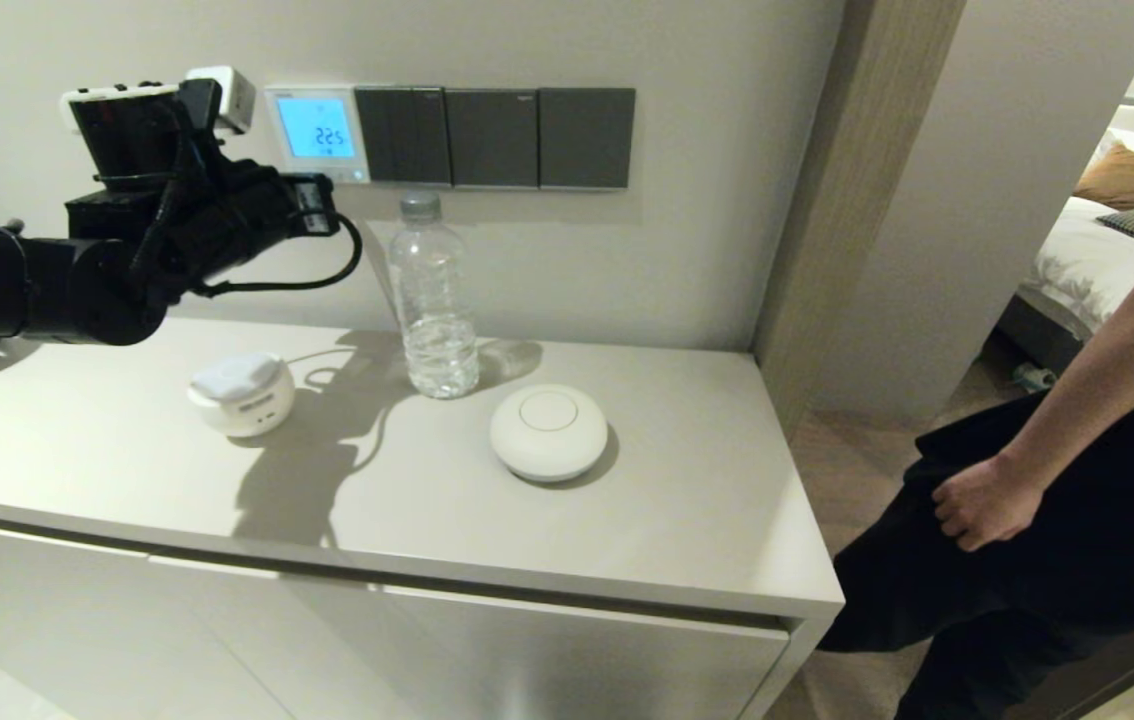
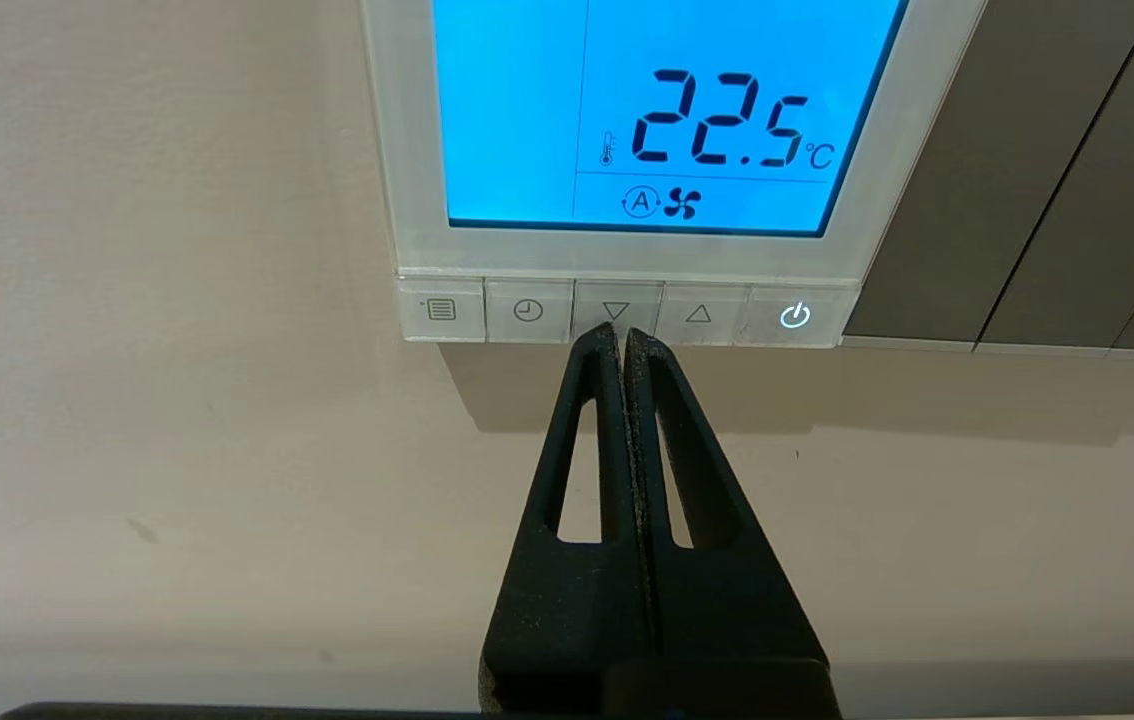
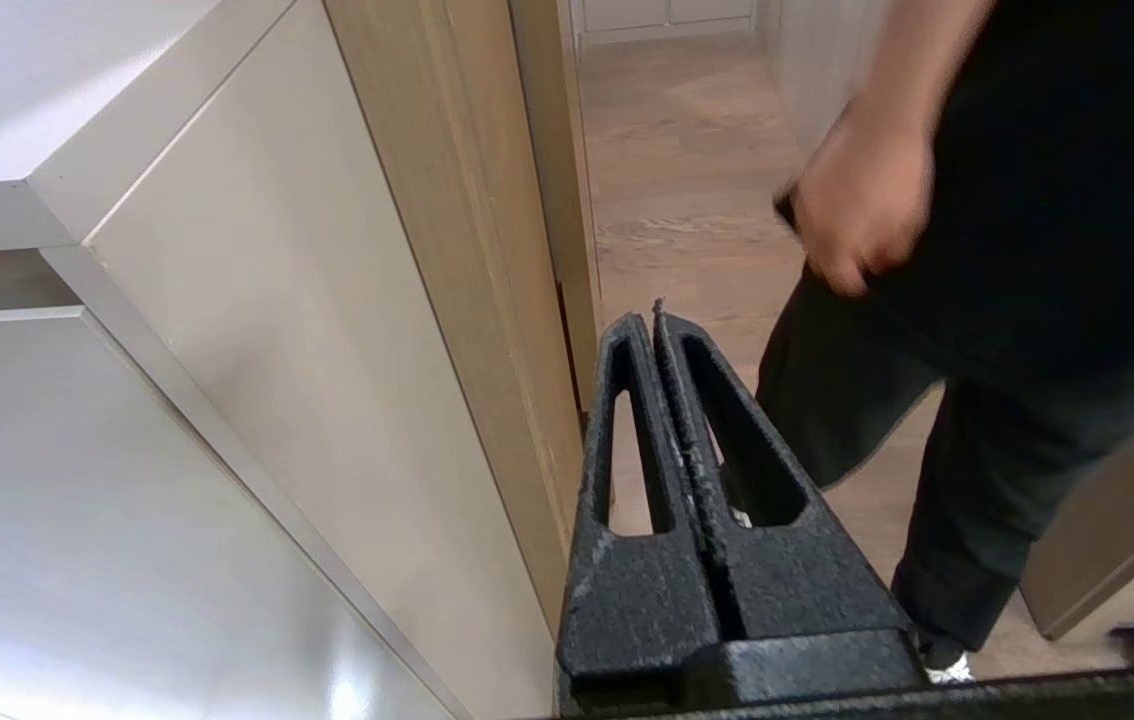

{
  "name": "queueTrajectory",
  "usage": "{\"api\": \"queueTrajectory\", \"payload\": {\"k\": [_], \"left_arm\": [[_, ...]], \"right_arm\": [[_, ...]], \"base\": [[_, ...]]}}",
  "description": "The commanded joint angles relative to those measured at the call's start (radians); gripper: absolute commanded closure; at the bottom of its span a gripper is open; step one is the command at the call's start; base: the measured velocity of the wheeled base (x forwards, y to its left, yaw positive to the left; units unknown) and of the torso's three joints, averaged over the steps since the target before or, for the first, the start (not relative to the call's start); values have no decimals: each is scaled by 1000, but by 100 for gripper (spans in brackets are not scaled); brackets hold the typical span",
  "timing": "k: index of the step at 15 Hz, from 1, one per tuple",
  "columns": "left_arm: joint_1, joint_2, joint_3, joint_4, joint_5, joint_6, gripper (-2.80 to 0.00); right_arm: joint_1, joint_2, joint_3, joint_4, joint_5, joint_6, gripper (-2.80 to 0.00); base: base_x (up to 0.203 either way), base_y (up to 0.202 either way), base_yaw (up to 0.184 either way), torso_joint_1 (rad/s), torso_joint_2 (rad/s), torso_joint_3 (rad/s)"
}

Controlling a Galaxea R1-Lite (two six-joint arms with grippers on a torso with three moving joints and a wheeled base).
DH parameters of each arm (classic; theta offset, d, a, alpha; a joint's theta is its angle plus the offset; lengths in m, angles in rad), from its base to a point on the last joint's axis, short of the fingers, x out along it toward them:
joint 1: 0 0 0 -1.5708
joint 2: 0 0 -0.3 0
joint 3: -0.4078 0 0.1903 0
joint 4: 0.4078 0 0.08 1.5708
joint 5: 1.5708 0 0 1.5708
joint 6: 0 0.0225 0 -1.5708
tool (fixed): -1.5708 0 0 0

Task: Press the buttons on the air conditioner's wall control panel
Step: Press the temperature decrease button

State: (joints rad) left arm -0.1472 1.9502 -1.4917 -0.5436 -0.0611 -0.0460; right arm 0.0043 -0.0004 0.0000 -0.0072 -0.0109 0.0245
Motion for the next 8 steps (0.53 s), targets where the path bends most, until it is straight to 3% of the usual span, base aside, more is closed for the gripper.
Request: {"api": "queueTrajectory", "payload": {"k": [1,8], "left_arm": [[0,8,-3,-3,0,0,0],[0,-2,-1,-4,0,-2,0]], "right_arm": [[0,0,3,0,0,0,0],[0,0,2,0,0,0,0]], "base": [[0,0,0,0,0,0],[0,0,0,0,0,0]]}}
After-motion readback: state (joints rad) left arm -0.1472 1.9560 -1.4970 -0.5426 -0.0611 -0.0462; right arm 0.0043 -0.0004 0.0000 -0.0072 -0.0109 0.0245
